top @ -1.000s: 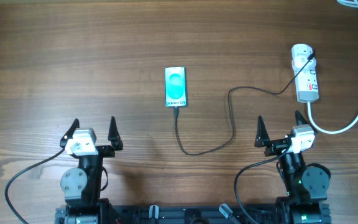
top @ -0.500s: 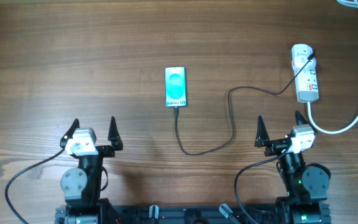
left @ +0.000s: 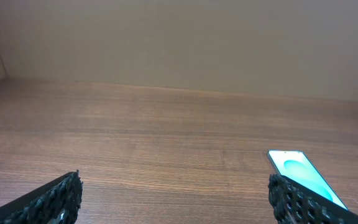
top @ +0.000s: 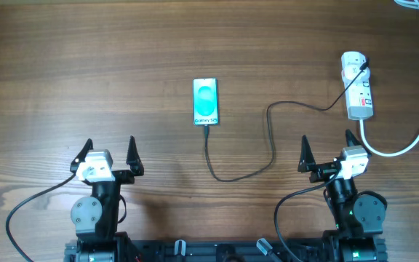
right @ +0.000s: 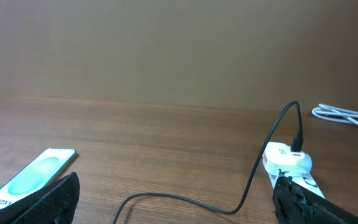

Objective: Plug charger to phone and switch on socket

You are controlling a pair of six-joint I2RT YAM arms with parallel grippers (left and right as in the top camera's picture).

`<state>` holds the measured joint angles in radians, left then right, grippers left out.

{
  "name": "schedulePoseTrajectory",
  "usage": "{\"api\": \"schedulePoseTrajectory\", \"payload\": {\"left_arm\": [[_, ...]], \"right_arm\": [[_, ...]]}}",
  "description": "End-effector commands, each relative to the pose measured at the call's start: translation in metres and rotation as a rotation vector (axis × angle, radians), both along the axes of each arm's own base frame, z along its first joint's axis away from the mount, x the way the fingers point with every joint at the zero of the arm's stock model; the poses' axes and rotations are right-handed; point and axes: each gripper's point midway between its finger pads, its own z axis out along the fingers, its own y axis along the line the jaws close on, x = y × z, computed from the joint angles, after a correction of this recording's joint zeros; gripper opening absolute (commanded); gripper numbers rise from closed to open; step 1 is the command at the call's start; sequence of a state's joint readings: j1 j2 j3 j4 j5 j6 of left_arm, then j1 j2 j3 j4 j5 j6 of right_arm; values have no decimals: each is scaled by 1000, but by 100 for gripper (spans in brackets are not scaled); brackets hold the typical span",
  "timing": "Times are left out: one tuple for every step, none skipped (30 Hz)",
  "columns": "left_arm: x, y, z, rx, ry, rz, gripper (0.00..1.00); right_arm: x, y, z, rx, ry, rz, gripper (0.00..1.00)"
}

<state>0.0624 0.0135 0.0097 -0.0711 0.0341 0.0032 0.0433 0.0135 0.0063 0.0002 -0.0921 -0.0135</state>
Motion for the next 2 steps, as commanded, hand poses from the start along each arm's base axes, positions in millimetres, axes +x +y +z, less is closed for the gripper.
{"api": "schedulePoseTrajectory", "payload": {"left_arm": [[0,0,-1,19,-1,2,99],[0,0,-1,19,-1,2,100]], "right_arm": [[0,-2,2,-10,-11,-13,100],[0,-2,2,-11,-11,-13,100]]}}
